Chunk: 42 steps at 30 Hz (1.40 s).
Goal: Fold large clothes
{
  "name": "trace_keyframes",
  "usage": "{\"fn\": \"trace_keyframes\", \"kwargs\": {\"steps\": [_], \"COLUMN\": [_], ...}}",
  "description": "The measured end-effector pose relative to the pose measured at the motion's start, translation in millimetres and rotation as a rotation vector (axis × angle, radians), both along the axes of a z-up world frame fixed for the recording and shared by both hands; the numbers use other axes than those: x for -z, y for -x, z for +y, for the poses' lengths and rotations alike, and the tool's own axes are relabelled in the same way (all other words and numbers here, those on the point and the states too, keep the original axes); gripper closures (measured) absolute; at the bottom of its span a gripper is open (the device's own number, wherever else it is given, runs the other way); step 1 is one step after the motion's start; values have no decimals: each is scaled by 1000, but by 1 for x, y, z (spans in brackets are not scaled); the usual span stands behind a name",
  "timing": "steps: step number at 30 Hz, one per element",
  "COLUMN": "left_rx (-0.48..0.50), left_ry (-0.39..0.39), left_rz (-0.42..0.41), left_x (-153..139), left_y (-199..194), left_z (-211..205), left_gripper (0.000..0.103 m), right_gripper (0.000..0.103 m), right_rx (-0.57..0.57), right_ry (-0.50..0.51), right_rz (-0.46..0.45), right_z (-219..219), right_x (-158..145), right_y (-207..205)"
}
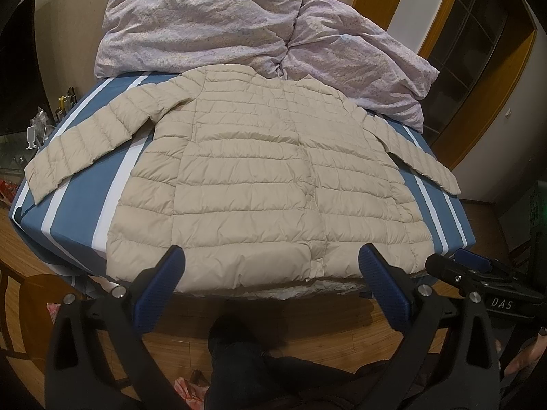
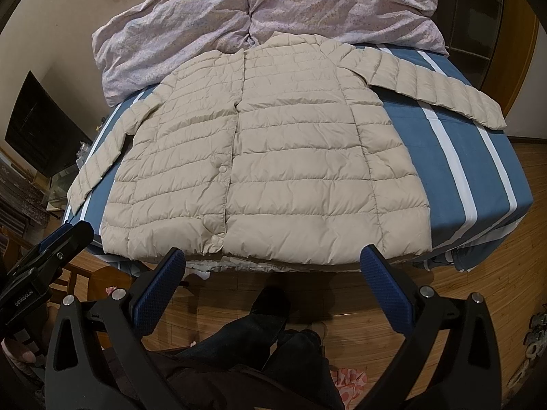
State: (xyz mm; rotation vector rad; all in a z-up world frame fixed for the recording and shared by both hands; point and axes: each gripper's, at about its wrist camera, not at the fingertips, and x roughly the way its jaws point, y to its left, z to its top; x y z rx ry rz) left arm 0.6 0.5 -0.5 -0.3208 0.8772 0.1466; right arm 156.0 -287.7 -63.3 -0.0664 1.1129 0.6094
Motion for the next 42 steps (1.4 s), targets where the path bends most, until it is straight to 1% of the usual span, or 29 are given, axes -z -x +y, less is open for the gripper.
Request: {"fn": "trace_keyframes", "kwargs": {"steps": [7, 8, 15, 17, 20, 23, 27, 33, 36, 37, 39, 42], "left_rx": [0, 0, -7, -14, -33, -39, -57, -112, -142, -151, -165, -182], "left_ry": [0, 0, -2, -4, -16, -54, -104, -146, -177, -187, -204, -219], "left_rz": [1, 2, 15, 21, 37, 53, 80, 133, 169, 179, 200, 234], "left_x": [0, 8, 19, 20, 20, 23, 30, 47, 60, 64, 72, 83], "left_y": [0, 2, -4, -16, -27, -40, -63, -103, -122, -128, -139, -153], "left_z": [0, -3, -2, 6, 12, 17, 29, 56, 69, 73, 80, 90], "left_gripper": [2, 2, 2, 2, 2, 2, 2, 2, 2, 2, 2, 2], "right_gripper": [1, 1, 1, 1, 1, 1, 1, 2, 7, 10, 14, 19], "right_rx": [-1, -1, 6, 24, 70, 116, 213, 422, 522, 577, 641, 781], "right_ry": [0, 0, -2, -6, -13, -12, 7, 21, 9, 10, 15, 16], "right_rz": [2, 3, 12, 18, 25, 51, 79, 126, 167, 179, 194, 236], "right_z": [0, 0, -2, -3, -10, -17, -38, -90, -114, -127, -139, -171], "right_x": [1, 1, 0, 8, 11, 16, 29, 56, 70, 76, 85, 103], "right_y": [-4, -5, -9, -21, -40, -68, -112, -192, -232, -248, -269, -303]}}
